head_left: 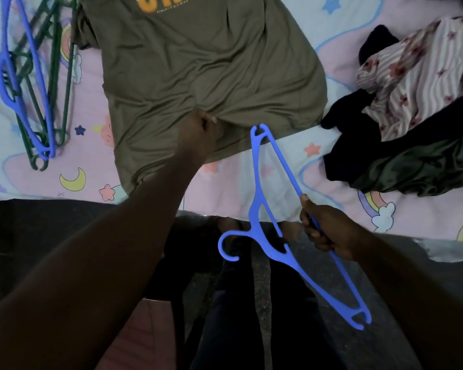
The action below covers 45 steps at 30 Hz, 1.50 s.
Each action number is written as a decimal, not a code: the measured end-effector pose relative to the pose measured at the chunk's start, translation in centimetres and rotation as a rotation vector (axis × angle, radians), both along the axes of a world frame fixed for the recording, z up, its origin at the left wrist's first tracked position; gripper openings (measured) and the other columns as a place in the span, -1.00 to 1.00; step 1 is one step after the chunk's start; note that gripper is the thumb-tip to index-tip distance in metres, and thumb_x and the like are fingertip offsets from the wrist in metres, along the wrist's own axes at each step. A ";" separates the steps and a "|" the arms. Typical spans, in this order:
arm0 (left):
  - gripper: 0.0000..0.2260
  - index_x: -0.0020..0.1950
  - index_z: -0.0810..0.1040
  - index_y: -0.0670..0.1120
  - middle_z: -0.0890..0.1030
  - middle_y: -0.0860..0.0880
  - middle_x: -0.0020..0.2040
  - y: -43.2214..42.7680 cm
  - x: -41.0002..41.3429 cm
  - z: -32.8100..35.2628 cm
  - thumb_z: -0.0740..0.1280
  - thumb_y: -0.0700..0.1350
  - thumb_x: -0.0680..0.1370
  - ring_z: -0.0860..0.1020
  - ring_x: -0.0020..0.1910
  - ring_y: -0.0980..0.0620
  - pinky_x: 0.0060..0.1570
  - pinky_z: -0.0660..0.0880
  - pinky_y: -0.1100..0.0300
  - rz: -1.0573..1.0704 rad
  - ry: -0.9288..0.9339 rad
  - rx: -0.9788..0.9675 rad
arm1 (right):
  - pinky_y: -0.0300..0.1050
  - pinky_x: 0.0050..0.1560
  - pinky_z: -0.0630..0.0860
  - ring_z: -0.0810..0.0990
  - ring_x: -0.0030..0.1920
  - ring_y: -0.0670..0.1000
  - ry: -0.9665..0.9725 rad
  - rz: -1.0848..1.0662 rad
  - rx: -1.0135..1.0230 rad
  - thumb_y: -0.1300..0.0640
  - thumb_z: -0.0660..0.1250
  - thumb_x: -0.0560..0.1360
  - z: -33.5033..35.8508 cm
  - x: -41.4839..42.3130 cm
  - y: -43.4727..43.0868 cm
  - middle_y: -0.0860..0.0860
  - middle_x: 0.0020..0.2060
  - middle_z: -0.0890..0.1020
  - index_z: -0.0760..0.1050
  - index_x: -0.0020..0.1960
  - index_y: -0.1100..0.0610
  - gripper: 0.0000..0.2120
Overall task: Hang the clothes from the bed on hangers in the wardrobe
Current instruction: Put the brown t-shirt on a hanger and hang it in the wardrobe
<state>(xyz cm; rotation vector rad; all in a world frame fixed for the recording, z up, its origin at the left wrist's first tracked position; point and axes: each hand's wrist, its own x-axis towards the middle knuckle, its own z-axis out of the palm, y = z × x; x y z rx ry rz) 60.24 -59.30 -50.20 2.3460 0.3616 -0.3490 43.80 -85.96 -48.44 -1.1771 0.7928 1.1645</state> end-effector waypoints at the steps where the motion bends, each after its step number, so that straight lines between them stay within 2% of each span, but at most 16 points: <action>1: -0.81 -0.03 0.53 -0.27 0.63 -0.24 -0.10 0.3 0.4 0.2 0.24 -0.15 0.55 0.58 -0.05 -0.17 -0.07 0.41 0.11 0.015 -0.010 -0.017 | -0.27 -0.55 0.06 0.09 -0.56 -0.04 -0.005 0.012 0.006 -0.32 0.13 0.52 0.0 -0.1 0.4 0.06 -0.51 0.26 0.33 -0.26 0.15 -0.47; 9: -0.79 0.06 0.48 -0.30 0.61 -0.24 -0.09 1.7 0.8 1.2 0.20 -0.15 0.62 0.56 -0.09 -0.19 -0.15 0.31 0.15 -0.183 -0.190 0.039 | -0.29 -0.56 0.07 0.14 -0.60 -0.05 -0.058 -0.123 -0.058 -0.28 0.12 0.59 -0.7 3.9 6.1 0.03 -0.53 0.31 0.34 -0.28 0.12 -0.50; 11: -0.77 0.07 0.48 -0.27 0.60 -0.16 -0.20 2.0 0.5 1.6 0.22 -0.09 0.63 0.55 -0.17 -0.17 -0.22 0.26 0.14 -0.243 -0.205 0.053 | -0.27 -0.53 0.06 0.14 -0.55 -0.05 -0.099 -0.243 -0.125 -0.27 0.13 0.60 -0.7 5.9 7.5 0.03 -0.50 0.30 0.33 -0.30 0.10 -0.51; 14: -0.63 0.11 0.46 -0.19 0.44 0.05 -0.42 3.0 0.5 2.7 0.36 0.10 0.54 0.44 -0.34 -0.10 -0.30 0.21 0.15 -0.381 -0.170 0.123 | -0.26 -0.51 0.02 0.12 -0.54 -0.06 -0.107 -0.506 -0.197 -0.26 0.09 0.62 -0.8 8.4 8.1 0.02 -0.47 0.27 0.29 -0.31 0.08 -0.51; 16: -0.57 0.16 0.47 -0.16 0.54 -0.07 -0.33 4.0 0.7 2.9 0.43 0.12 0.48 0.53 -0.24 -0.18 -0.28 0.33 0.09 -0.519 -0.128 0.261 | -0.28 -0.50 0.03 0.13 -0.57 -0.07 -0.093 -0.606 -0.216 -0.25 0.08 0.63 -0.8 9.4 8.1 0.01 -0.48 0.29 0.29 -0.30 0.08 -0.51; 18: -0.63 0.13 0.52 -0.17 0.63 -0.23 -0.12 5.1 1.2 2.8 0.34 0.09 0.50 0.58 -0.06 -0.27 -0.16 0.41 0.00 -0.588 -0.149 0.375 | -0.27 -0.49 0.04 0.14 -0.59 -0.07 -0.099 -0.608 -0.229 -0.24 0.09 0.63 -0.7 9.6 8.2 0.01 -0.51 0.32 0.30 -0.30 0.09 -0.51; 20: -0.67 0.02 0.56 -0.18 0.63 -0.27 -0.09 6.0 1.7 2.8 0.24 0.08 0.53 0.57 -0.05 -0.31 -0.17 0.38 0.00 -0.551 -0.209 0.360 | -0.29 -0.51 0.05 0.15 -0.59 -0.07 -0.104 -0.590 -0.233 -0.25 0.10 0.62 -0.8 9.2 8.9 0.00 -0.54 0.33 0.31 -0.30 0.09 -0.51; 22: -0.70 -0.06 0.55 -0.17 0.63 -0.24 -0.15 6.5 2.0 3.0 0.25 0.07 0.56 0.57 -0.10 -0.28 -0.22 0.31 0.05 -0.503 -0.223 0.271 | -0.31 -0.52 0.06 0.14 -0.59 -0.07 -0.087 -0.626 -0.223 -0.25 0.09 0.62 -1.0 8.9 10.0 0.00 -0.53 0.32 0.30 -0.30 0.09 -0.51; 25: -0.73 0.01 0.56 -0.15 0.63 -0.19 -0.13 6.4 1.8 3.7 0.36 0.05 0.51 0.58 -0.11 -0.19 -0.19 0.37 0.08 -0.491 -0.173 0.212 | -0.32 -0.56 0.06 0.13 -0.61 -0.07 -0.092 -0.784 -0.232 -0.24 0.08 0.63 -1.5 10.0 11.5 0.00 -0.51 0.28 0.26 -0.32 0.09 -0.50; 28: -0.67 0.17 0.52 -0.24 0.57 -0.29 0.09 8.3 1.5 3.9 0.41 -0.09 0.49 0.53 0.10 -0.26 0.04 0.42 -0.01 -0.399 -0.043 0.422 | -0.33 -0.55 0.07 0.13 -0.62 -0.07 -0.122 -0.954 -0.290 -0.21 0.11 0.63 -1.9 12.2 12.8 -0.01 -0.50 0.23 0.22 -0.33 0.07 -0.52; 30: -0.70 0.16 0.53 -0.29 0.56 -0.32 0.13 11.3 1.1 3.9 0.37 -0.16 0.48 0.52 0.14 -0.32 0.10 0.45 -0.06 -0.241 0.042 0.586 | -0.33 -0.55 0.09 0.15 -0.63 -0.07 -0.108 -1.036 -0.310 -0.20 0.13 0.63 -1.9 13.1 13.2 -0.03 -0.52 0.24 0.26 -0.30 0.09 -0.54; 32: -0.69 0.14 0.57 -0.28 0.59 -0.30 0.11 13.8 0.2 4.3 0.28 -0.26 0.43 0.54 0.12 -0.31 0.11 0.50 -0.06 -0.049 0.089 0.531 | -0.32 -0.59 0.18 0.26 -0.59 -0.08 -0.107 -1.044 -0.319 -0.15 0.11 0.65 -2.0 13.5 13.6 -0.03 -0.48 0.32 0.31 -0.27 0.09 -0.58; 35: -0.59 0.14 0.58 -0.20 0.64 -0.21 0.04 15.4 -1.4 4.1 0.14 -0.26 0.35 0.59 0.04 -0.20 0.02 0.56 0.00 0.230 0.030 0.230 | -0.31 -0.55 0.24 0.34 -0.54 -0.07 -0.119 -1.080 -0.289 -0.09 0.07 0.67 -2.5 14.2 15.1 -0.01 -0.44 0.40 0.33 -0.28 0.08 -0.59; 38: -0.68 0.11 0.55 -0.20 0.62 -0.10 -0.03 15.0 -2.9 4.0 0.11 -0.29 0.45 0.55 -0.08 -0.05 -0.08 0.51 0.10 0.362 -0.070 0.065 | -0.29 -0.46 0.29 0.35 -0.52 -0.04 -0.129 -0.994 -0.262 0.05 0.05 0.68 -3.2 14.6 16.1 0.04 -0.41 0.43 0.34 -0.24 0.09 -0.66; 41: -0.73 0.05 0.54 -0.21 0.58 -0.07 -0.08 14.4 -3.9 3.8 0.09 -0.26 0.48 0.48 -0.12 0.00 -0.11 0.45 0.14 0.344 -0.108 0.036 | -0.22 -0.38 0.38 0.42 -0.40 -0.06 -0.165 -0.677 -0.334 0.14 0.15 0.64 -3.8 14.3 16.2 0.00 -0.32 0.47 0.43 -0.20 0.07 -0.75; 45: -0.84 -0.26 0.35 -0.20 0.35 -0.12 -0.35 14.3 -4.4 3.5 0.10 -0.14 0.45 0.24 -0.28 -0.04 -0.32 0.16 0.11 0.207 -0.064 0.107 | -0.20 -0.40 0.58 0.53 -0.41 -0.01 -0.139 -0.780 -0.198 0.26 0.16 0.65 -3.9 14.4 15.5 0.10 -0.31 0.49 0.45 -0.14 0.21 -0.79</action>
